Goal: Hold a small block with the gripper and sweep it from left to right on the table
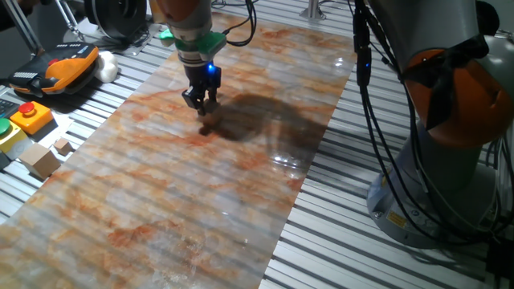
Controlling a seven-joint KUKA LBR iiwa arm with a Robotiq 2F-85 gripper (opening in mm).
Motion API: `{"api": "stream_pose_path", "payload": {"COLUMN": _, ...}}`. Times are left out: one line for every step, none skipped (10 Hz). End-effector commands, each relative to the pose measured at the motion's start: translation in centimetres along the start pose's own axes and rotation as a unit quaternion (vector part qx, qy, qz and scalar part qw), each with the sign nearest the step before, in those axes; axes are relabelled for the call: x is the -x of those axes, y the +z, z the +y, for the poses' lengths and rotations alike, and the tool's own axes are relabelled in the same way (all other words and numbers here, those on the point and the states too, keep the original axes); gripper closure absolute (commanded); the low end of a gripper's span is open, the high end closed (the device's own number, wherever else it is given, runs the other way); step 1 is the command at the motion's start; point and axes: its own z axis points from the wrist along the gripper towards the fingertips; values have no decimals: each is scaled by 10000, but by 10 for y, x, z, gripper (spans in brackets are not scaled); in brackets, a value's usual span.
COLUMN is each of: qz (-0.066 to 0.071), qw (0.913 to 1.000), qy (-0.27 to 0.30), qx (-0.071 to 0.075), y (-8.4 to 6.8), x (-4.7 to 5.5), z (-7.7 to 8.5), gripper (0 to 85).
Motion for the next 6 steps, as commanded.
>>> {"api": "stream_pose_path", "payload": {"qz": 10, "qw": 10000, "qy": 16, "qx": 16, "y": 0, "x": 0, "z": 2, "gripper": 850}}
{"api": "stream_pose_path", "payload": {"qz": 10, "qw": 10000, "qy": 39, "qx": 16, "y": 1, "x": -1, "z": 6, "gripper": 850}}
{"api": "stream_pose_path", "payload": {"qz": 10, "qw": 10000, "qy": 70, "qx": 17, "y": 1, "x": -2, "z": 9, "gripper": 850}}
{"api": "stream_pose_path", "payload": {"qz": 11, "qw": 10000, "qy": 93, "qx": 32, "y": 3, "x": -3, "z": 12, "gripper": 850}}
{"api": "stream_pose_path", "payload": {"qz": 12, "qw": 9999, "qy": 116, "qx": 40, "y": 3, "x": -4, "z": 15, "gripper": 850}}
{"api": "stream_pose_path", "payload": {"qz": 22, "qw": 9999, "qy": 139, "qx": 56, "y": 3, "x": -5, "z": 18, "gripper": 850}}
